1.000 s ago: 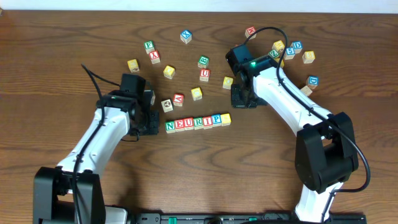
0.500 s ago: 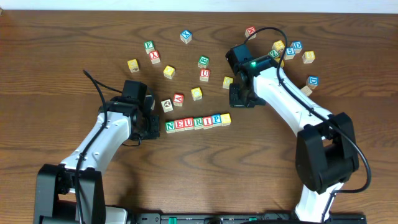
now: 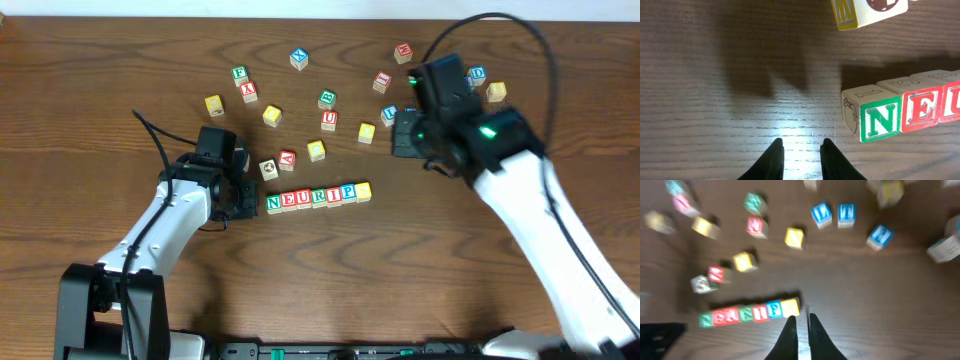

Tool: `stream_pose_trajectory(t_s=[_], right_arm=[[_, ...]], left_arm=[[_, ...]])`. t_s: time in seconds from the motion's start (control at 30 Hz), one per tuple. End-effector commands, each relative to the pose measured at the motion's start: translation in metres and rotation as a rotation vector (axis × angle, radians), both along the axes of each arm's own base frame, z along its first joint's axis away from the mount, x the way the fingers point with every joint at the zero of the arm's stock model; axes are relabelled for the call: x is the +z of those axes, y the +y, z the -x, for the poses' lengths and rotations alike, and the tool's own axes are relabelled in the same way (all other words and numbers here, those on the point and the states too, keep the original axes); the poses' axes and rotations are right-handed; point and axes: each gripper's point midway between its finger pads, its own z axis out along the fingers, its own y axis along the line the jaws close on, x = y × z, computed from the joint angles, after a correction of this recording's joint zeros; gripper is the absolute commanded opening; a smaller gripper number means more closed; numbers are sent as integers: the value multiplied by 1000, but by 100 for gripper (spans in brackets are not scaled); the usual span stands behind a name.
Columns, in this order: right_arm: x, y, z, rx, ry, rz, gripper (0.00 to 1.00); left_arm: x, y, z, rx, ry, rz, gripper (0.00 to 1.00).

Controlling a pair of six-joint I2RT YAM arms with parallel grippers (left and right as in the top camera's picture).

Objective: Spell out NEURIPS

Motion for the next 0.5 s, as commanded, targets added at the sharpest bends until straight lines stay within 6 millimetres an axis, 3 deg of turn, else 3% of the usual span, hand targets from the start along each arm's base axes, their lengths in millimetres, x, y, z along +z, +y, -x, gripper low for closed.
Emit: stream_pose_trajectory(t_s=[0.0, 0.13, 0.27, 0.3, 0.37, 0.43, 0.47], right_arm=[[35, -12, 10, -34, -99, -25, 7], [58, -17, 19, -12, -168, -35, 14], [66, -22, 23, -25, -193, -30, 21], [66, -23, 23, -29, -193, -27, 27], [65, -23, 22, -28, -191, -26, 43], [65, -23, 22, -31, -193, -23, 84], [65, -25, 21, -36, -196, -17, 96]], left_arm=[[-5, -1, 3, 2, 18, 3, 24], [-5, -1, 3, 1, 18, 3, 24], [-5, -4, 3, -2, 18, 20, 24], [-5, -4, 3, -2, 18, 22, 24], [-5, -5, 4, -6, 16, 21, 24], [-7, -8, 4, -16, 10, 23, 23], [-7, -10, 4, -23, 5, 24, 23]])
